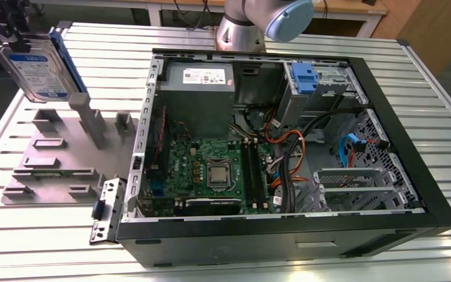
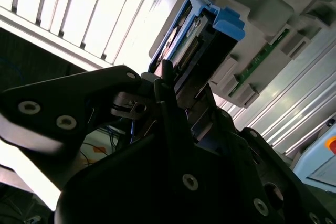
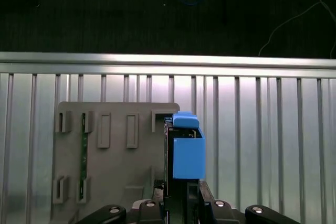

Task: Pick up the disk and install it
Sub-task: 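Pick up the disk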

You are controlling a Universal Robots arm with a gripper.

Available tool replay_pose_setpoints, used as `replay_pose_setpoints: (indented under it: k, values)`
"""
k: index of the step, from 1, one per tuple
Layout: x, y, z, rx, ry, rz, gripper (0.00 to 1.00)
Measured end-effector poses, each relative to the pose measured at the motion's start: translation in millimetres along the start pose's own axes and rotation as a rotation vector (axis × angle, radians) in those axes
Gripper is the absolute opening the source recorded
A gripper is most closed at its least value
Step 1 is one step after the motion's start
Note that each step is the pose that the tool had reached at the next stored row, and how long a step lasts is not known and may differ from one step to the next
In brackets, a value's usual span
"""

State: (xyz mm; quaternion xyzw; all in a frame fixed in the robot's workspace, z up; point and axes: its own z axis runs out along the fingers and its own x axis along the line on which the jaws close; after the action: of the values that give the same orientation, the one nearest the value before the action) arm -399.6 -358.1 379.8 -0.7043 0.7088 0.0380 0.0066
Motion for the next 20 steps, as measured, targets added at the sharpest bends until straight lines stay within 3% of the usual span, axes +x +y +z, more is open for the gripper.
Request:
replay_pose_setpoints:
  k: [20]
  values:
    - [-2.4,1.7,-38.4,0.0001,-0.0001,0.0,0.35]
